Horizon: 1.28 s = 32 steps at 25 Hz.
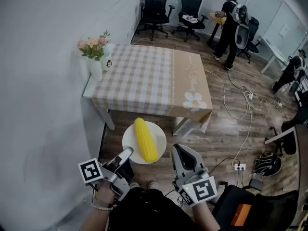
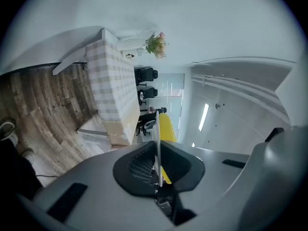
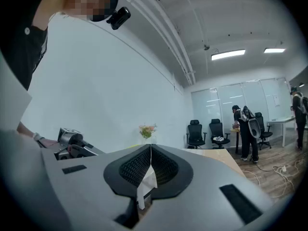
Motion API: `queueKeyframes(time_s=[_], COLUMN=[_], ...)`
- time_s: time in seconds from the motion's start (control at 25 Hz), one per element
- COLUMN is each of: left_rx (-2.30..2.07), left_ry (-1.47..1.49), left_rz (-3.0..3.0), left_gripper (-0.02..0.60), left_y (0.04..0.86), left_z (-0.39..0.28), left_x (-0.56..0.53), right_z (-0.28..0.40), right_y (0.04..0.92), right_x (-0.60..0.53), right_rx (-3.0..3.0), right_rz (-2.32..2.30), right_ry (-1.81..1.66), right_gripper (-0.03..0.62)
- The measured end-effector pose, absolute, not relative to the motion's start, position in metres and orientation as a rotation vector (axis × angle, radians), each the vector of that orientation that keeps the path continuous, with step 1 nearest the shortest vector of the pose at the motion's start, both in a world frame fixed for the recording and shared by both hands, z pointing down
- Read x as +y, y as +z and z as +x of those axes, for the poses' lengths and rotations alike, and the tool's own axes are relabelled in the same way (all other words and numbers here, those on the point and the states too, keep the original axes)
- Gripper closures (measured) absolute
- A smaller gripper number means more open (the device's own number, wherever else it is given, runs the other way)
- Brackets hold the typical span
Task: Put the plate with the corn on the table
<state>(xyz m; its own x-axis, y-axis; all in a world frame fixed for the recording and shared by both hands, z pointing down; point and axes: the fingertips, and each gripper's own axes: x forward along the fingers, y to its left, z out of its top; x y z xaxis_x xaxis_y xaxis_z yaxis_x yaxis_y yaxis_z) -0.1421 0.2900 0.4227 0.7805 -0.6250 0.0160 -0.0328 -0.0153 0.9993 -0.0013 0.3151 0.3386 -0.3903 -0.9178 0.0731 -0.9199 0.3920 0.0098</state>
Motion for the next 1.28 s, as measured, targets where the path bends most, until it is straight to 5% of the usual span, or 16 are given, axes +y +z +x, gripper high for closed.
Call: queueKeyframes(time_s=[0.4, 0.76, 0.92, 1.28], left_rx=[-0.549, -0.540, -0.537, -0.537], left_ry=[-0.516, -0.515, -0.515, -0.505], left_rz=[1.536, 1.554, 1.563, 1.563], left_gripper=[0.553, 0.554, 0.553, 0.554], left_y=[0.418, 0.418, 0.420, 0.423], left_z=[-0.144, -0.142, -0.138, -0.130], left_x=[0.282, 0.281, 0.280, 0.282], right_z=[0.001, -0.002, -0.004, -0.021], right_y=[0.345, 0.388, 0.400, 0.405], right_x=[0.304, 0.300, 0.299, 0.296], right_rx=[-2.596, -2.696, -2.716, -2.756], right_rz=[1.730, 1.676, 1.613, 1.448], right_ry=[0.260, 1.181, 1.500, 1.711], right_gripper=[0.553, 0.546, 0.442, 0.480])
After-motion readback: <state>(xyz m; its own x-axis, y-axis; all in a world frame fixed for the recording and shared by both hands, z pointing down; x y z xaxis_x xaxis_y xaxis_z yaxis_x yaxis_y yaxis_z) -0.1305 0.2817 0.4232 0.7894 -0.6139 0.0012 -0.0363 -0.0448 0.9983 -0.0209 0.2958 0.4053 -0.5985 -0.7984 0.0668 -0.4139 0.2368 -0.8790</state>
